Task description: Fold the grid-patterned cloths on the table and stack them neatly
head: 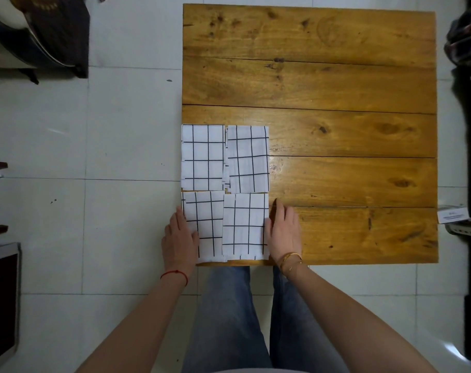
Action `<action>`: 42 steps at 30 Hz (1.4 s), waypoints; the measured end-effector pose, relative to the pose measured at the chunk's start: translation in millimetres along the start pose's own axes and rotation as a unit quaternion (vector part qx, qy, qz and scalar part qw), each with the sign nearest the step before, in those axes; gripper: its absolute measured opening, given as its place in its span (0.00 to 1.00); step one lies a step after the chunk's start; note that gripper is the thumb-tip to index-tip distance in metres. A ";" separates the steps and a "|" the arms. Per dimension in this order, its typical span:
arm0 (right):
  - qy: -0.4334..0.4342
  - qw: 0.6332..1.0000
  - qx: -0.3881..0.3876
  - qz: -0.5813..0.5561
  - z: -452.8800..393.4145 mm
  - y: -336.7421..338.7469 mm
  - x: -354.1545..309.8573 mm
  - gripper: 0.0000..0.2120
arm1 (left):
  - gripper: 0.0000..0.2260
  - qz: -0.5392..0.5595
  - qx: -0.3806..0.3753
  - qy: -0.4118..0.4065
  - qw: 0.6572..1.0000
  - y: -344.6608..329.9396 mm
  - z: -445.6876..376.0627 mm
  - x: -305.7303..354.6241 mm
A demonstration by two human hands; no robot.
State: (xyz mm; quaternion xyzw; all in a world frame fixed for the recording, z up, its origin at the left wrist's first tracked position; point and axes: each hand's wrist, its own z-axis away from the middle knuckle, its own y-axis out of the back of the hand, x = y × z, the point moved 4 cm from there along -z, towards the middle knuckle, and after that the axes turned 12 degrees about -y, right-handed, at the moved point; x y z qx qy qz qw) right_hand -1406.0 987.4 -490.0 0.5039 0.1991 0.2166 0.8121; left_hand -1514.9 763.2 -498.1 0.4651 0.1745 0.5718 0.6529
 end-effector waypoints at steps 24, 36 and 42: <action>0.021 0.999 -0.010 0.034 -23.4 13.2 1.8 0.26 | 0.31 0.014 0.016 -0.010 1.000 20.5 -19.6 5.2; 0.063 0.995 -0.036 0.062 5.0 -0.1 -4.6 0.28 | 0.31 0.018 -0.017 -0.009 1.000 5.6 2.3 5.4; 0.052 0.997 -0.052 0.026 0.7 17.8 6.7 0.28 | 0.30 0.024 0.035 -0.009 0.999 21.7 17.0 11.7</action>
